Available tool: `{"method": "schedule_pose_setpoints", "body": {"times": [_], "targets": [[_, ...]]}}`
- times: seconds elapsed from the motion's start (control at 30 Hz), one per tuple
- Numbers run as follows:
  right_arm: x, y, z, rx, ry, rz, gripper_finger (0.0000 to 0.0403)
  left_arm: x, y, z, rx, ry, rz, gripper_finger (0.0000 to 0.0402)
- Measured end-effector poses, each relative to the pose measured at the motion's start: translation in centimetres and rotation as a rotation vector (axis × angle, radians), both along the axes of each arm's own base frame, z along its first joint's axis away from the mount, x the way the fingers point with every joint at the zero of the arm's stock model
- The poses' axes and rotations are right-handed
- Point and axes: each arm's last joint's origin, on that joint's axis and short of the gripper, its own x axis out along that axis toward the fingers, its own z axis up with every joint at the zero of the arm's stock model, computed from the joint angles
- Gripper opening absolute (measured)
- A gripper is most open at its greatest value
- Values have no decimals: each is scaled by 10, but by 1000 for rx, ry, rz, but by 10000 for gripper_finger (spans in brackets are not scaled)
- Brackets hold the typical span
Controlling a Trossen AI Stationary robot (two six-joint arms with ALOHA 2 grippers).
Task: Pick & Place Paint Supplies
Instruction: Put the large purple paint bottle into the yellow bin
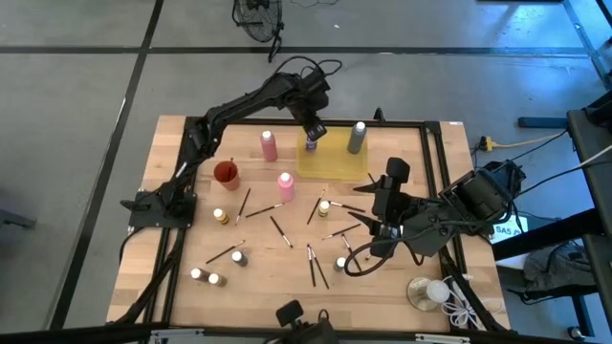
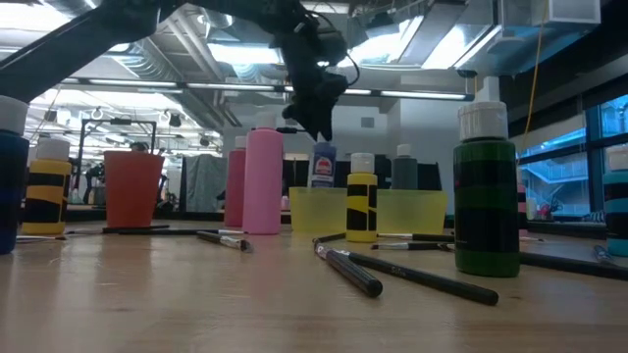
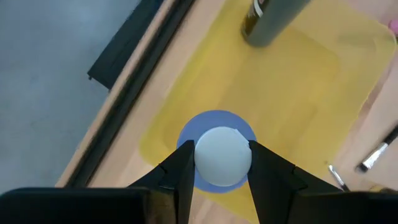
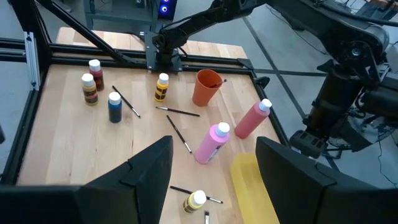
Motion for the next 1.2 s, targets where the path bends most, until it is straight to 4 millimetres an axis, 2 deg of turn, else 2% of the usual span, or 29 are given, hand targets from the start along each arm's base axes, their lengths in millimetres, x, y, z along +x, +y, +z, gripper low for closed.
{"method": "schedule_pose_setpoints", "body": {"times": [0.6, 1.2], "targets": [[-1, 0, -1, -3, 6, -3, 234, -2, 13, -4, 34, -1, 36, 119], [-2, -2, -1, -7, 7, -25, 234, 4, 14, -16, 4, 5, 13, 119]]}}
